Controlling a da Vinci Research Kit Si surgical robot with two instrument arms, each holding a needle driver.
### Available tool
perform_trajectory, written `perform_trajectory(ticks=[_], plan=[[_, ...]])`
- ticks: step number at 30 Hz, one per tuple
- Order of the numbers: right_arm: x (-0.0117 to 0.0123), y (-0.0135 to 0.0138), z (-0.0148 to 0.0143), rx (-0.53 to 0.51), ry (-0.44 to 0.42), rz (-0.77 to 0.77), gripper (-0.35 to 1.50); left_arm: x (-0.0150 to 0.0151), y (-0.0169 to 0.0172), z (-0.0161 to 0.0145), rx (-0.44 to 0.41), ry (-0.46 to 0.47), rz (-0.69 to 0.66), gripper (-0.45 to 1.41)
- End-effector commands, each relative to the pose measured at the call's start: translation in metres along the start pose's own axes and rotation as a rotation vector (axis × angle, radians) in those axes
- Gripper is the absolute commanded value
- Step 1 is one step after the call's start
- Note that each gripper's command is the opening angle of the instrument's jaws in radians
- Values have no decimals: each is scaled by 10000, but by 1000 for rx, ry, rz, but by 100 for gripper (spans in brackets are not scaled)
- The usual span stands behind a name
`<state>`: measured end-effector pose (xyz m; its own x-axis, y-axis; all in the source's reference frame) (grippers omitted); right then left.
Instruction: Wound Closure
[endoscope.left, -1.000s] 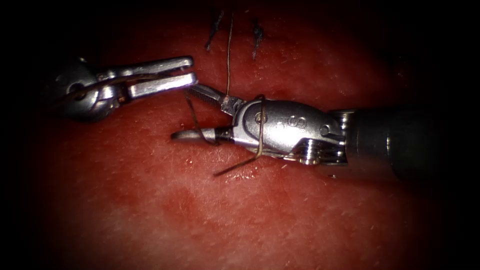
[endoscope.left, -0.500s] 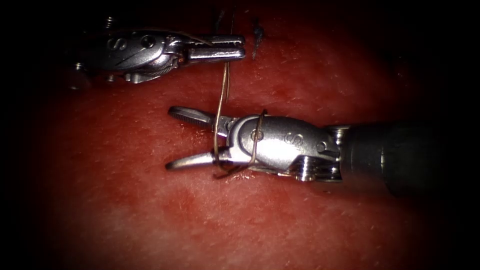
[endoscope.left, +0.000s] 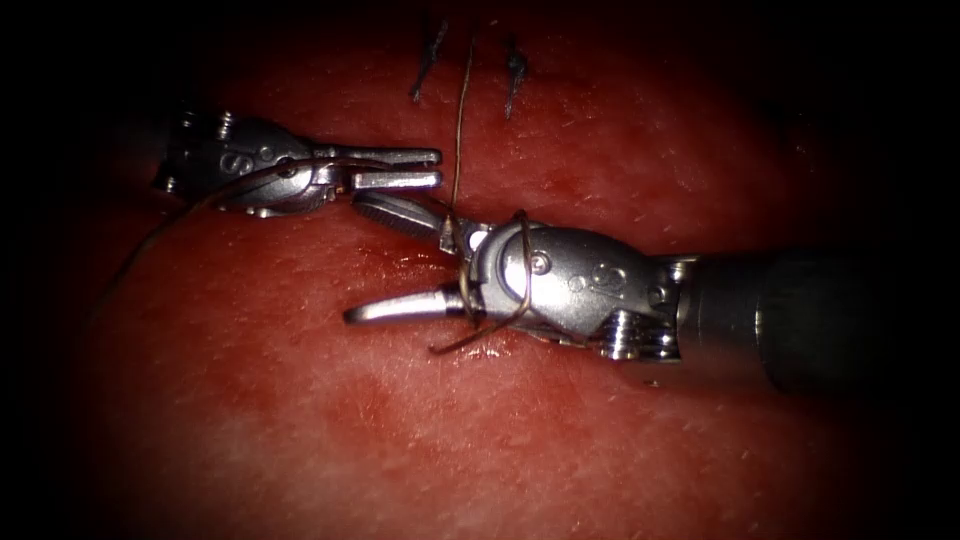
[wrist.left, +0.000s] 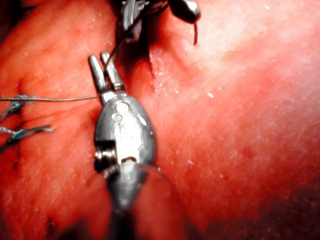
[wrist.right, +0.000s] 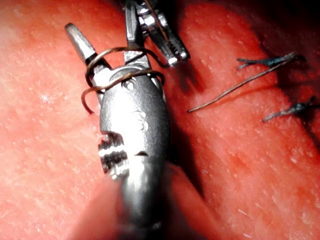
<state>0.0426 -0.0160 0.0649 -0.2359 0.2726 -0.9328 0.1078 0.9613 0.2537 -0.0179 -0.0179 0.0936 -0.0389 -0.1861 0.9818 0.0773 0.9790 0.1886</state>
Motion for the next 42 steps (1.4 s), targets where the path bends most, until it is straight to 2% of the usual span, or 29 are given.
perform_trajectory(ticks=[1,4,7,14,23,28,34,36,38,40,41,42], plan=[[-4,2,4,-12,11,2,67,7,-8,3,-8,7,2,-45],[6,13,-5,-88,41,11,69,0,-31,-8,-46,8,2,-45],[8,17,-12,-120,39,15,69,-6,-42,-13,-63,20,1,-45],[4,32,-27,-263,-21,42,69,-21,-74,-14,-83,35,12,-45],[-3,44,-35,-402,-87,209,61,-49,-97,2,-94,35,41,-45],[-7,50,-39,-473,-106,302,49,-59,-100,5,-94,52,74,-45],[-11,60,-46,-587,-204,406,54,-72,-99,8,-135,104,69,-45],[-14,66,-49,-668,-211,487,54,-81,-94,9,-152,114,59,-45],[-15,68,-51,-708,-219,505,54,-85,-87,10,-162,120,58,-45],[-16,70,-53,-744,-245,509,66,-87,-80,10,-171,126,59,-45],[-17,71,-55,-772,-270,515,83,-87,-74,11,-177,130,62,-45],[-18,73,-56,-786,-286,521,91,-86,-70,12,-182,133,62,-45]])
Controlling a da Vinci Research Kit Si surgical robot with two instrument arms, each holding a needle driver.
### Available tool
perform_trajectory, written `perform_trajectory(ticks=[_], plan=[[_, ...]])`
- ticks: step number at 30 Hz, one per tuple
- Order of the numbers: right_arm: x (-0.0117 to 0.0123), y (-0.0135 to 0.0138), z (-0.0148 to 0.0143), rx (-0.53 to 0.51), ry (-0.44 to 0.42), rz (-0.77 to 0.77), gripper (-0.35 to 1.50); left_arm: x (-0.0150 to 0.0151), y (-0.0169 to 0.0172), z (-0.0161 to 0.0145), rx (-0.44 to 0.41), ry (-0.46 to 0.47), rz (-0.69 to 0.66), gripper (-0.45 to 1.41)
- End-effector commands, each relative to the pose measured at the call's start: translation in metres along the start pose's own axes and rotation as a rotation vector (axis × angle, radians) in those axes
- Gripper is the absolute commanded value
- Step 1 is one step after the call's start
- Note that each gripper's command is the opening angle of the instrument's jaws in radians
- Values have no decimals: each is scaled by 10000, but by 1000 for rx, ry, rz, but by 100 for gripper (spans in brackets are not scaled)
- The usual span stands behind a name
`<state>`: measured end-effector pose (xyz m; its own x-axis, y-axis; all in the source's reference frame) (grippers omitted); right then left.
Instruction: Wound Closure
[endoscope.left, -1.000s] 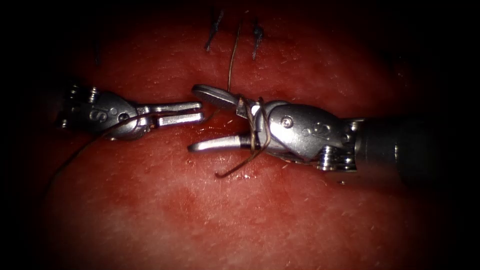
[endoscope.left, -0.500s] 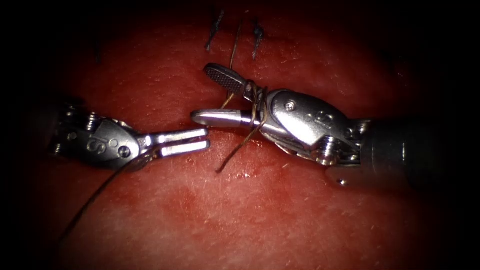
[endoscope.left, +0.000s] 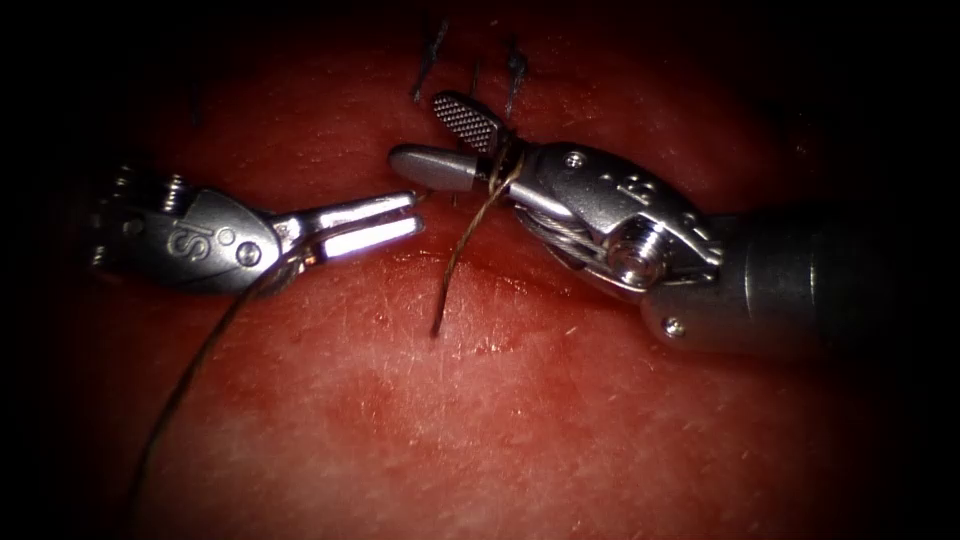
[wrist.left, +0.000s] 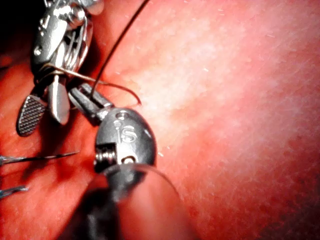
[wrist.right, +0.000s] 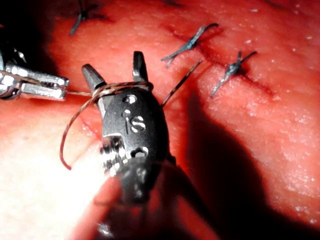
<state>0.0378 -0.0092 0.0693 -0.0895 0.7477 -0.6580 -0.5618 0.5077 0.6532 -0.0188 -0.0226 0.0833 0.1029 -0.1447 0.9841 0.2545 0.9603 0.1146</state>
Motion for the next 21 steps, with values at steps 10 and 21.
perform_trajectory(ticks=[10,21], plan=[[-28,18,10,-110,-70,142,106,39,11,25,-11,29,18,-45],[-85,20,-1,-138,-136,247,98,47,3,23,0,37,29,-45]])
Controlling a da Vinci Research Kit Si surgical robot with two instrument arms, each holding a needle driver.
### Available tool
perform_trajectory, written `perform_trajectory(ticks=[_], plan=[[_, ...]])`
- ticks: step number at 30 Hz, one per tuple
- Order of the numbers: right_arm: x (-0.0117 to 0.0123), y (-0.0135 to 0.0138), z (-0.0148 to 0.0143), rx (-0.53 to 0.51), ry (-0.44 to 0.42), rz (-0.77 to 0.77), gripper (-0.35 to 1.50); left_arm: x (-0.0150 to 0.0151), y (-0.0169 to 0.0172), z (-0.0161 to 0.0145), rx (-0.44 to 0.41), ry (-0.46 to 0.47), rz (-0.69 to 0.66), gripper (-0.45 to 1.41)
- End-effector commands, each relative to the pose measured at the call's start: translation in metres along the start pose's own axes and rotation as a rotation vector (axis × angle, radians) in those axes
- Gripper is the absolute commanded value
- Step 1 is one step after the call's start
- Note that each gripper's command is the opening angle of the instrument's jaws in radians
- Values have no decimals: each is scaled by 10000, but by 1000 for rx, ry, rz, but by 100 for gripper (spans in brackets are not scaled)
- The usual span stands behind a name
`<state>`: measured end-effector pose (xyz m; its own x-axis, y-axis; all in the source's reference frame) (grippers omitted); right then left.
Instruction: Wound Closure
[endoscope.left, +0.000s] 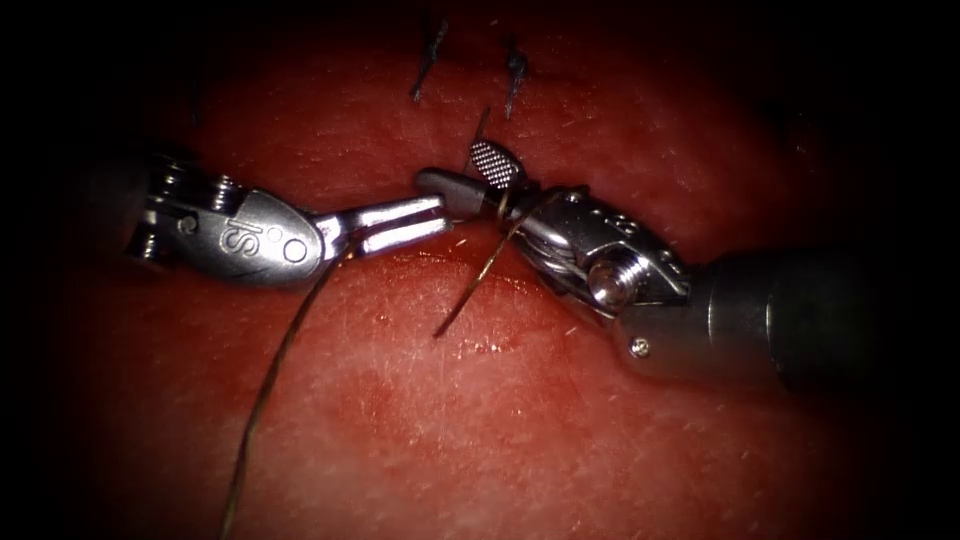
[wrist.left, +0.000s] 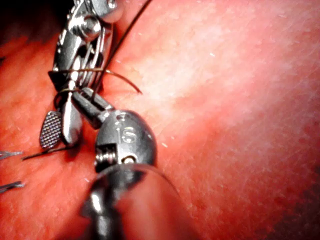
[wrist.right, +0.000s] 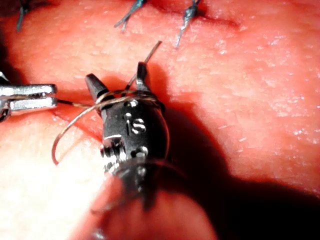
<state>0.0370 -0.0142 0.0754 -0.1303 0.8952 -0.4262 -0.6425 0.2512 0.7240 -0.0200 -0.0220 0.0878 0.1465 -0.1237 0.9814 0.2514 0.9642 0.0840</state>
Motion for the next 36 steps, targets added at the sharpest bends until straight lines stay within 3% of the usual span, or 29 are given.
perform_trajectory(ticks=[1,10,16,24,27,28,29,30,36], plan=[[-8,5,5,-8,1,3,98,4,-5,4,1,0,-2,-45],[-13,24,17,-38,-26,82,98,4,-6,4,6,3,-1,-45],[-22,8,38,18,-95,129,93,3,-7,1,10,0,-1,-45],[-23,-1,46,30,-96,132,79,4,-8,-8,18,-3,-1,-45],[-23,-1,46,30,-96,138,47,4,-8,-9,19,-3,-1,-45],[-23,-2,45,30,-97,138,-1,4,-7,-10,19,-4,-1,-45],[-23,-2,45,30,-97,138,-1,4,-7,-10,19,-4,-1,-45],[-23,-3,45,29,-101,156,-35,4,-7,-10,20,-4,-1,-45],[-19,-1,44,-3,-84,218,-35,6,-5,-14,24,-6,-1,-45]])
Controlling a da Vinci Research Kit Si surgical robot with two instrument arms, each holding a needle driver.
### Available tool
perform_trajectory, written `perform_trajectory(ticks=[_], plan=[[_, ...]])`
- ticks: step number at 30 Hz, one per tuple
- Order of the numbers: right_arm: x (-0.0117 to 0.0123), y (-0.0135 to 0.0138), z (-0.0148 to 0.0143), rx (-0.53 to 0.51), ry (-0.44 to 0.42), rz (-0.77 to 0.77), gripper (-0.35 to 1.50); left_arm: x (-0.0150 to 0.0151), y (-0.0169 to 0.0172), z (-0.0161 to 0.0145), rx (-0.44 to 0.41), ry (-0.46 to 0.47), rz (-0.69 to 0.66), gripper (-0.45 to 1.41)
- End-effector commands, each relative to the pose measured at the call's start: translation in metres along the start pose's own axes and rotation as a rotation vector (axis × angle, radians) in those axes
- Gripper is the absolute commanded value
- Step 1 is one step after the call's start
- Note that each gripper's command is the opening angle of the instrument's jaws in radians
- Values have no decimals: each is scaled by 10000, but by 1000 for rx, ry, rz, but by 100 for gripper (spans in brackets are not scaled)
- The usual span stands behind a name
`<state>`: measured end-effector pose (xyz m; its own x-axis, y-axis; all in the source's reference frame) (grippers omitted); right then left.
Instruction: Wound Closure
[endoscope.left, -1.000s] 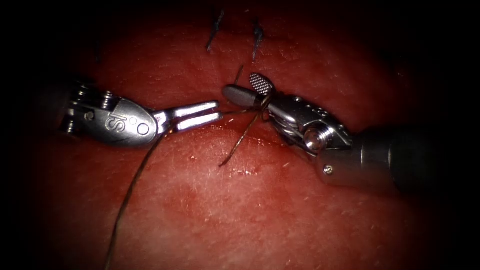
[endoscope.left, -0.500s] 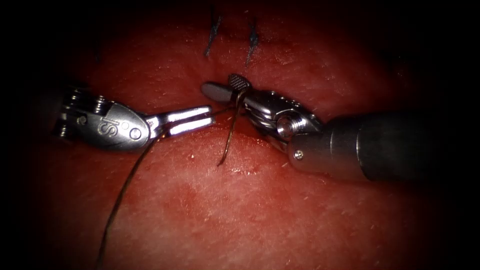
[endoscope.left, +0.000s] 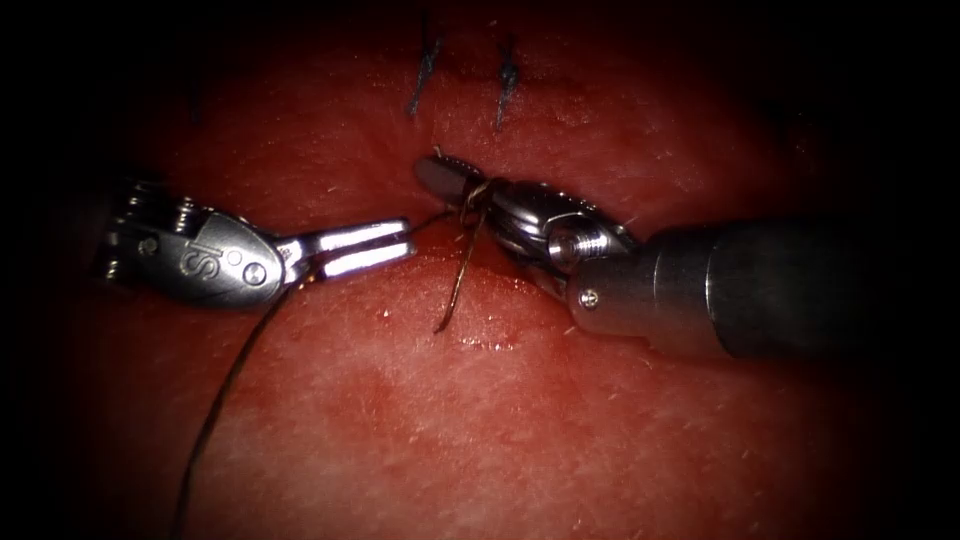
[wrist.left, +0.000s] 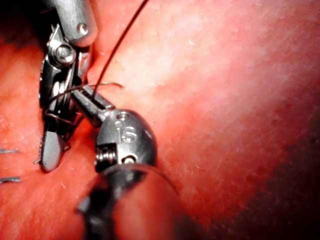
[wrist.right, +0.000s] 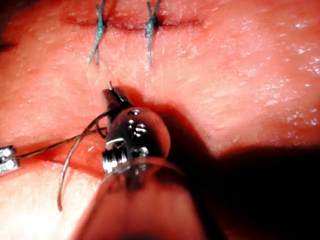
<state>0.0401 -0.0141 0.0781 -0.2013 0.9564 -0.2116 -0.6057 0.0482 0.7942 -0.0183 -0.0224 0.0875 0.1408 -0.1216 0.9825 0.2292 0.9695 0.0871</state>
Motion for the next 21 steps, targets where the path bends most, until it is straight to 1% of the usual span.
perform_trajectory(ticks=[1,3,6,7,8,10,12,15,17,21], plan=[[-2,0,5,-6,3,1,-35,6,-4,3,-1,2,-1,-45],[0,-1,2,-2,5,3,-35,7,-2,-1,-3,5,-1,-45],[2,-5,-8,17,45,-30,-35,10,3,-5,-14,14,-1,-45],[3,-8,-13,21,60,-49,-35,12,6,-6,-17,17,-2,-45],[4,-16,-22,35,95,-79,-35,16,15,-7,-27,30,-15,-45],[5,-21,-26,39,111,-97,-35,18,20,-8,-31,37,-21,-45],[4,-34,-37,50,160,-142,-35,22,34,-8,-38,57,-30,-45],[1,-55,-51,59,205,-206,-35,31,56,-9,-43,87,-50,-45],[1,-71,-62,63,228,-241,-35,38,68,-9,-46,108,-55,-45],[-2,-99,-81,65,246,-295,-35,53,91,-10,-36,154,-91,-45]])
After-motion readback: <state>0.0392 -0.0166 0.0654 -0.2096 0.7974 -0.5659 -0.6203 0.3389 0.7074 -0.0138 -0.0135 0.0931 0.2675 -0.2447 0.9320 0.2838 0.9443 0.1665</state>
